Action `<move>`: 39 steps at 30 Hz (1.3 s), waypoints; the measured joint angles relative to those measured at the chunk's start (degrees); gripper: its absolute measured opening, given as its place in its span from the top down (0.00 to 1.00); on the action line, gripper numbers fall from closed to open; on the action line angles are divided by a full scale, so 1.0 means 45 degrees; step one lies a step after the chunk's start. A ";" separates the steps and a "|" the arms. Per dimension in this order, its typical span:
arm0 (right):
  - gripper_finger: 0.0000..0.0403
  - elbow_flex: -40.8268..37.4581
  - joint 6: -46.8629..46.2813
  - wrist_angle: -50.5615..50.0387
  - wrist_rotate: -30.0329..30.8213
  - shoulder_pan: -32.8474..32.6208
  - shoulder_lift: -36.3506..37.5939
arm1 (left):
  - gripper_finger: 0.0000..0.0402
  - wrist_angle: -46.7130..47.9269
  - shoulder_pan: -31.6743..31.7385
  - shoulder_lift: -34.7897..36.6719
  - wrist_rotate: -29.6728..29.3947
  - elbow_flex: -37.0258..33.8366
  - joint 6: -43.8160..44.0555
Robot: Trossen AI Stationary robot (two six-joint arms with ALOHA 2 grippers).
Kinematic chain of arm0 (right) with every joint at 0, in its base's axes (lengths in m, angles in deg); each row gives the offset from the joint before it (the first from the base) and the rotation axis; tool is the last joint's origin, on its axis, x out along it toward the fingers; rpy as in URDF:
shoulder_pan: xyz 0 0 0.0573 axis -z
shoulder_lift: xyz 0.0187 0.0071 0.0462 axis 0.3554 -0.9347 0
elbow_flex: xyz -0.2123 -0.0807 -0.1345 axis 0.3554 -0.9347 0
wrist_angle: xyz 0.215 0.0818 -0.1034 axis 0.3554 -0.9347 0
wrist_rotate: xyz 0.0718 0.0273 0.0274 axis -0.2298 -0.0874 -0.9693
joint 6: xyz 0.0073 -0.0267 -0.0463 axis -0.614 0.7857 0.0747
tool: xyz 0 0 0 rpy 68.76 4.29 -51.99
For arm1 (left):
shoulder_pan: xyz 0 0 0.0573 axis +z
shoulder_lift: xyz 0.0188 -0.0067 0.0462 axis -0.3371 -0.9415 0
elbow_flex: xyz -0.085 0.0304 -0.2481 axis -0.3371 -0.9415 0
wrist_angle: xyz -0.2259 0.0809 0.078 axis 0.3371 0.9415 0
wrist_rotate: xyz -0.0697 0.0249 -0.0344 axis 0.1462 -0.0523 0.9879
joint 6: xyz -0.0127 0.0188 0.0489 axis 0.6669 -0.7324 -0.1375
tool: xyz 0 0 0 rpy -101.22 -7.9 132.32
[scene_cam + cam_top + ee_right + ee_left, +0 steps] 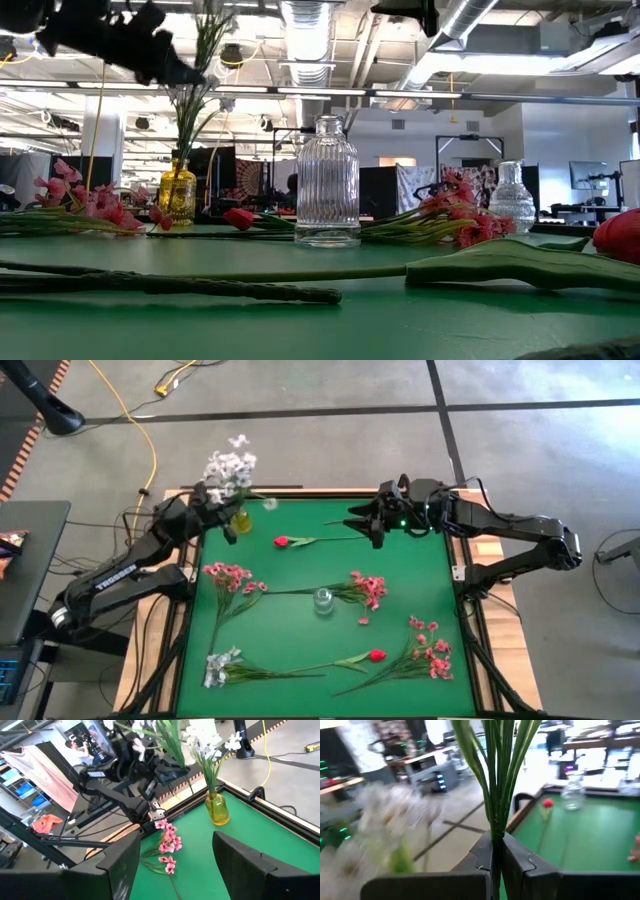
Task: Sort flowers into vase by color
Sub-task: Put the right white flowers into the yellow vase
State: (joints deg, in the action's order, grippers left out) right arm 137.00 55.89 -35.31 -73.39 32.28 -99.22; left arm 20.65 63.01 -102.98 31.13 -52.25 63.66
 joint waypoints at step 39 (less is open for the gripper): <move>0.32 0.0000 0.0335 -0.0125 -0.0009 -0.0038 0.0000 | 0.98 -0.4391 0.2296 -0.1001 0.1892 -0.2030 -0.2657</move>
State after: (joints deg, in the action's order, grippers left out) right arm 137.00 57.40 -35.88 -73.43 32.11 -99.22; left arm 0.89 73.34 -107.48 39.64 -61.39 51.70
